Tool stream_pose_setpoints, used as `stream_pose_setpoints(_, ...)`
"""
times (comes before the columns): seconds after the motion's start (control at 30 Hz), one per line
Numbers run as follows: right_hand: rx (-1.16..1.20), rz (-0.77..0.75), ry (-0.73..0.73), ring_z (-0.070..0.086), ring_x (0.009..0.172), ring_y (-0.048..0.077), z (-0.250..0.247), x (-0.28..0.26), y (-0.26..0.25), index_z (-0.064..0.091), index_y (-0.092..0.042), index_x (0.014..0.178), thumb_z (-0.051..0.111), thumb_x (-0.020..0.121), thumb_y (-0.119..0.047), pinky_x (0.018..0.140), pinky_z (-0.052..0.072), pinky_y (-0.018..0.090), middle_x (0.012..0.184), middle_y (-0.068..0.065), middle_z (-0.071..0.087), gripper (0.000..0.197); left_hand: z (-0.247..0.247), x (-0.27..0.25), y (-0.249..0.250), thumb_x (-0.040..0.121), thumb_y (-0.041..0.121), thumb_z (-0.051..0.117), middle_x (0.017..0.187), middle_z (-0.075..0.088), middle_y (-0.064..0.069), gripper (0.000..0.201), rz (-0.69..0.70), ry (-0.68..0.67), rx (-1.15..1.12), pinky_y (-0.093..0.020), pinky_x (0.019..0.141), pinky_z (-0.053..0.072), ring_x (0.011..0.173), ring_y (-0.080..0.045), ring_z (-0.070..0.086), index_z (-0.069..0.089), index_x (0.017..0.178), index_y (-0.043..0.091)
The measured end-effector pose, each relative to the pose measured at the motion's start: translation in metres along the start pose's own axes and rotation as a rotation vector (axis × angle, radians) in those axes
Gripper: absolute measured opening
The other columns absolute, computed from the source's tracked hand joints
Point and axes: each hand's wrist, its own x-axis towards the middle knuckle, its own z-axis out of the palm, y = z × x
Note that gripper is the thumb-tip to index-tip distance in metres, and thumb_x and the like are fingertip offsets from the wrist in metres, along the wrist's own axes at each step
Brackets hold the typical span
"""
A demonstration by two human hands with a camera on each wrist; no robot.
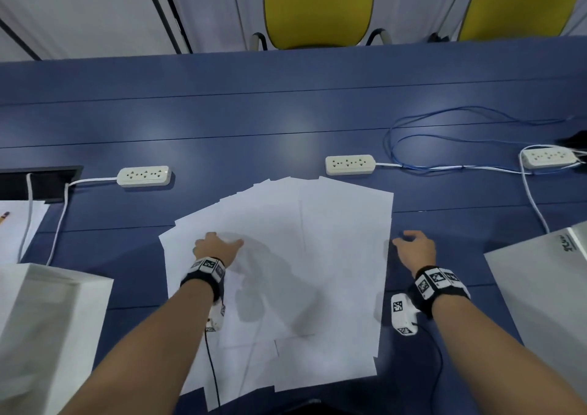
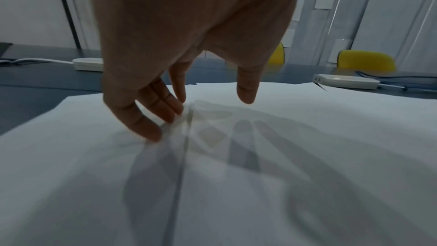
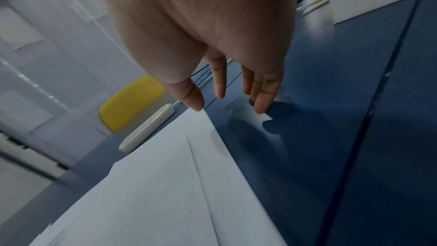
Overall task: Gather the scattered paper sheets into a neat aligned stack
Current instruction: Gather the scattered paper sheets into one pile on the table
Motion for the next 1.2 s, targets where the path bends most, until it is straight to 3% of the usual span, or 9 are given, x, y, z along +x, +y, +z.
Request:
stream_pose_setpoints(0.13,-0.017,0.044,-0.056,0.056,0.117,0.038,0.012,0.007,-0.008,0.057,-0.017,0.130,0.065,0.082,-0.030,0.103,0.046,0.043,0.142,0.015,0.041,0.050,0.007,-0.002,0.013,0.070,0.068,0.072,0.146,0.039,-0.021,0.111,-0.034,-0.060,0.051,-0.047,0.108,0.041,0.134,-0.037,0.043,0.029,0.149,0.004)
stream_pose_setpoints(0.27,-0.054,0.001,-0.204,0.055,0.116,0.037,0.047,-0.007,-0.030,0.052,-0.020,0.133,0.064,0.081,-0.033,0.102,0.047,0.042,0.141,0.012,0.028,0.054,0.031,-0.022,0.038,0.074,0.054,0.077,0.154,0.026,-0.023,0.116,-0.021,-0.149,-0.056,-0.046,0.101,0.050,0.125,-0.042,0.054,0.009,0.152,0.001)
stream_pose_setpoints(0.33,-0.065,-0.045,-0.265,0.054,0.116,0.035,0.064,-0.014,-0.037,0.054,-0.020,0.130,0.065,0.081,-0.035,0.102,0.048,0.043,0.140,0.012,0.029,0.053,0.042,-0.030,0.047,0.079,0.048,0.074,0.149,0.031,-0.022,0.103,0.016,-0.160,-0.078,-0.044,0.095,0.054,0.118,-0.041,0.059,0.014,0.149,0.001)
stream_pose_setpoints(0.47,-0.051,-0.126,-0.326,0.059,0.110,0.032,0.076,-0.017,-0.042,0.063,-0.026,0.111,0.069,0.076,-0.037,0.096,0.052,0.045,0.130,0.009,0.043,0.037,0.046,-0.043,0.055,0.085,0.036,0.071,0.141,0.042,-0.021,0.076,0.073,-0.157,-0.098,-0.039,0.097,0.048,0.126,-0.036,0.052,0.032,0.139,-0.001)
stream_pose_setpoints(0.6,0.028,-0.118,-0.197,0.063,0.100,0.026,0.059,0.000,-0.043,0.069,-0.020,0.105,0.068,0.079,-0.025,0.091,0.051,0.034,0.121,0.010,0.061,0.026,0.021,-0.024,0.039,0.086,0.038,0.069,0.138,0.046,-0.018,0.063,0.118,-0.098,-0.136,-0.042,0.103,0.047,0.123,-0.036,0.054,0.046,0.136,0.007)
stream_pose_setpoints(0.73,0.126,-0.020,-0.048,0.063,0.097,0.027,0.036,0.026,-0.043,0.069,-0.017,0.104,0.069,0.080,-0.019,0.086,0.050,0.031,0.122,0.011,0.064,0.024,-0.015,0.016,0.004,0.078,0.052,0.072,0.141,0.043,-0.017,0.077,-0.058,0.099,-0.149,-0.054,0.106,0.040,0.134,-0.038,0.040,0.045,0.139,0.015)
stream_pose_setpoints(0.93,0.145,-0.003,-0.070,0.065,0.098,0.027,0.037,0.041,-0.055,0.066,-0.023,0.106,0.070,0.077,-0.025,0.089,0.057,0.042,0.123,0.008,0.061,0.029,-0.032,0.044,-0.036,0.061,0.064,0.080,0.143,0.035,-0.024,0.109,-0.418,0.192,-0.177,-0.054,0.110,0.031,0.135,-0.041,0.033,0.037,0.139,0.001)
stream_pose_setpoints(1.03,0.089,-0.075,-0.171,0.065,0.096,0.026,0.056,0.035,-0.066,0.067,-0.022,0.111,0.068,0.071,-0.033,0.090,0.057,0.043,0.127,0.009,0.054,0.042,-0.021,0.041,-0.023,0.063,0.063,0.081,0.141,0.035,-0.024,0.112,-0.372,0.163,-0.234,-0.052,0.107,0.038,0.129,-0.044,0.042,0.033,0.140,-0.002)
stream_pose_setpoints(1.2,0.005,-0.159,-0.240,0.061,0.106,0.028,0.079,0.009,-0.086,0.069,-0.015,0.116,0.067,0.083,-0.024,0.099,0.050,0.040,0.128,0.008,0.043,0.034,0.008,0.024,0.020,0.073,0.059,0.075,0.144,0.034,-0.025,0.106,-0.190,0.056,-0.206,-0.055,0.103,0.042,0.133,-0.045,0.042,0.026,0.147,0.002)
